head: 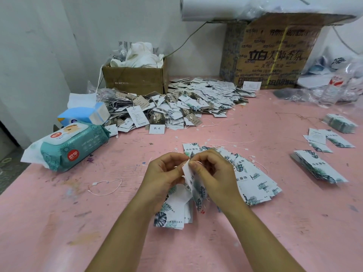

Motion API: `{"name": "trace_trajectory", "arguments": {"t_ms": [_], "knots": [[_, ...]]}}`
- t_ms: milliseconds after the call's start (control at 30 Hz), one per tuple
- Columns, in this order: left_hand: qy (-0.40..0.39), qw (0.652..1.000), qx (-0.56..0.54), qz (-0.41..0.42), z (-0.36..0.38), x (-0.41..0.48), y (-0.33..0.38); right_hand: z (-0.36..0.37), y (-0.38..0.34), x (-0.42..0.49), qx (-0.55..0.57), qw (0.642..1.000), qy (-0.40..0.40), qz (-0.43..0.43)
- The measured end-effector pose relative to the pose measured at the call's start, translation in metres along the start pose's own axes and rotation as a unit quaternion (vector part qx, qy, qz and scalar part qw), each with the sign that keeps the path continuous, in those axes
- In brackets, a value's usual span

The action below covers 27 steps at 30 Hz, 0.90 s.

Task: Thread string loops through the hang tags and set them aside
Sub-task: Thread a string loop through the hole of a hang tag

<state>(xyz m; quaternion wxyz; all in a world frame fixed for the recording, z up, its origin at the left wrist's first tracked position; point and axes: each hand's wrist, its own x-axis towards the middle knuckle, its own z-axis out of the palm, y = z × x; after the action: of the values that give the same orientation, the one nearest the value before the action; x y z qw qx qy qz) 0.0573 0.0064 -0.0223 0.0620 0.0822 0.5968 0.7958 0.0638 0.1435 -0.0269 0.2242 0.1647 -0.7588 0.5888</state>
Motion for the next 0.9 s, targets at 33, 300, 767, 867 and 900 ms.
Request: {"name": "trace_trajectory", "arguments": {"t_ms": [33,300,767,867,900], "knots": [[-0.001,1.0,0.007,0.0,0.0,0.0,0.0,0.0,0.0,0.0,0.004,1.0,-0.003,0.001],[0.006,0.997,0.081,-0.015,0.004,-0.001,0.003,-0.003,0.006,0.0,-0.067,0.995,-0.042,0.054],[0.076,0.982,-0.167,-0.04,-0.001,0.004,0.01,-0.015,0.01,0.005,-0.046,0.985,-0.12,0.116],[0.083,0.984,-0.15,-0.038,-0.005,0.005,0.01,-0.016,0.012,0.005,-0.083,0.988,-0.098,0.087],[0.085,0.986,-0.139,-0.034,-0.006,0.006,0.009,-0.017,0.012,0.005,-0.09,0.989,-0.085,0.083]]}}
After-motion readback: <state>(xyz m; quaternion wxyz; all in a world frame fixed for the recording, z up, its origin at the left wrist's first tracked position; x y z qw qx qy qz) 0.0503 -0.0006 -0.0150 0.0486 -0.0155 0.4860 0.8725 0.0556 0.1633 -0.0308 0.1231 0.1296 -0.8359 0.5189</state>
